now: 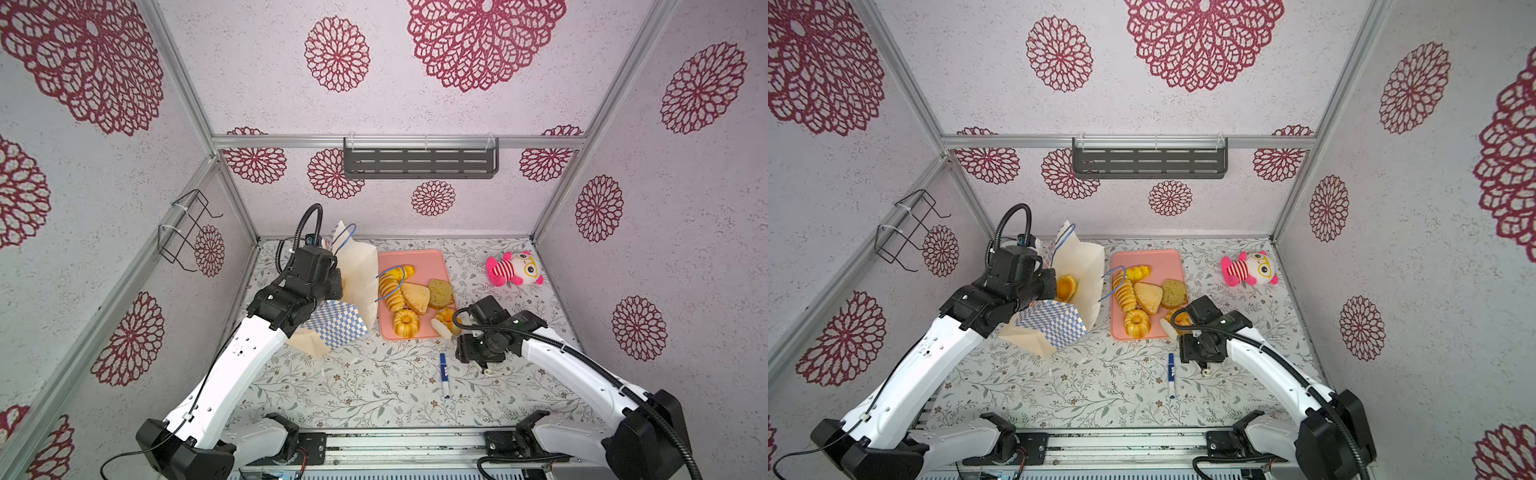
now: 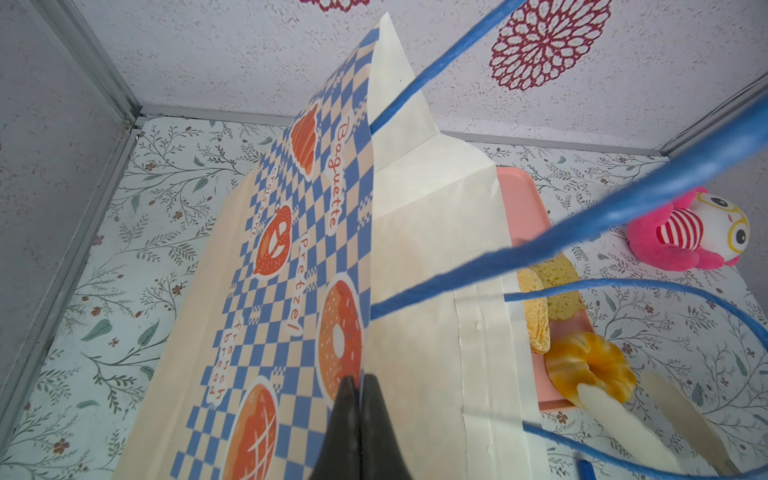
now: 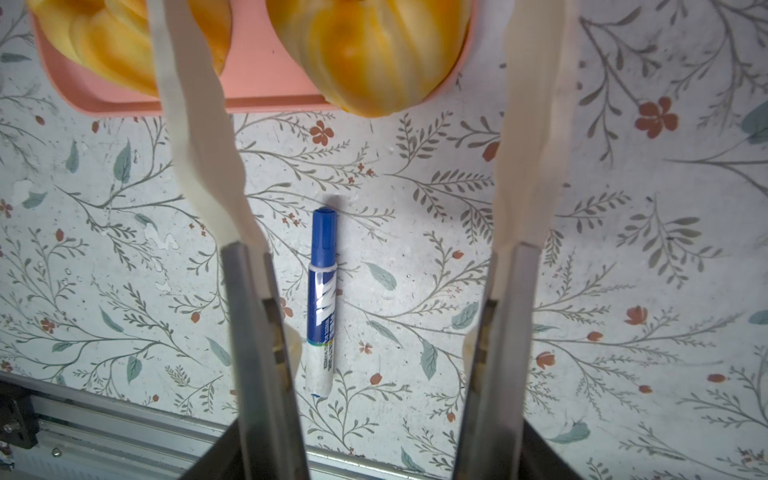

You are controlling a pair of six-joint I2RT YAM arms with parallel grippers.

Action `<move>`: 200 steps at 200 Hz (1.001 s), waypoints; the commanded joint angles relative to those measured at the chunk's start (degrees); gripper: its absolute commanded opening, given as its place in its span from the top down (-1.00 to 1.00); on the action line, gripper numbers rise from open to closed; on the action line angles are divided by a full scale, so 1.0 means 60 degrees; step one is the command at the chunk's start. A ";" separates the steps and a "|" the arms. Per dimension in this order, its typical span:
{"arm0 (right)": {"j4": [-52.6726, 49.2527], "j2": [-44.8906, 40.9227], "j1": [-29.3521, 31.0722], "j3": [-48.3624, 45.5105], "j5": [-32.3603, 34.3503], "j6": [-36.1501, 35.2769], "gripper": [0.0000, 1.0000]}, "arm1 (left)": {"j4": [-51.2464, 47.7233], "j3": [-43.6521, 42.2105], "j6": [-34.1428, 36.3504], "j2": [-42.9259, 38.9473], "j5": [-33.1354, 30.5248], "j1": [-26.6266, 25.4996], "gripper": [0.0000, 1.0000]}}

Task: Place the fake bread into the paper bag
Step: 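Close the tongs on the orange ring bun with the right gripper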

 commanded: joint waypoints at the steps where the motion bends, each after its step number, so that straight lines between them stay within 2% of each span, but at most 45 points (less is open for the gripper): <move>1: -0.0073 0.0119 0.0231 0.0456 0.0606 0.0124 -0.36 | 0.0234 -0.0138 0.0070 -0.0171 -0.0010 0.0033 1.00; 73: -0.0032 0.0673 0.0509 0.0735 0.1170 0.0051 -0.38 | 0.0235 -0.0169 0.0065 -0.0208 0.0049 0.0033 1.00; 130: 0.0086 0.1022 0.0620 0.0843 0.1259 -0.0068 -0.25 | 0.0191 -0.0176 0.0053 -0.0221 0.0049 0.0037 1.00; 200: 0.0027 0.0992 0.0638 0.0961 0.1306 -0.0139 0.15 | 0.0141 -0.0156 0.0067 -0.0273 0.0020 0.0035 1.00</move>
